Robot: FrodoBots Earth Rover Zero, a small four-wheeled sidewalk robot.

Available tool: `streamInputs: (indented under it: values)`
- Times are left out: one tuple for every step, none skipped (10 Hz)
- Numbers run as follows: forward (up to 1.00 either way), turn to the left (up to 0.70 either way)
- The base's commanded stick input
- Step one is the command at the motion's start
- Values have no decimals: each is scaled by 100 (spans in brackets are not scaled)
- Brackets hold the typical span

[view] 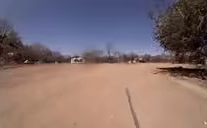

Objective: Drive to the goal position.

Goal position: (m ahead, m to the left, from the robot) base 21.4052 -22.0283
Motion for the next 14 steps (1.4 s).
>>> streamInputs:
  values:
    - [100, 0]
    - [100, 0]
    - [100, 0]
    - [100, 0]
    - [100, 0]
    - [100, 0]
    - [100, 0]
    - [100, 0]
    - [100, 0]
    - [100, 0]
    - [100, 0]
    - [100, 0]
    - [100, 0]
    - [100, 0]
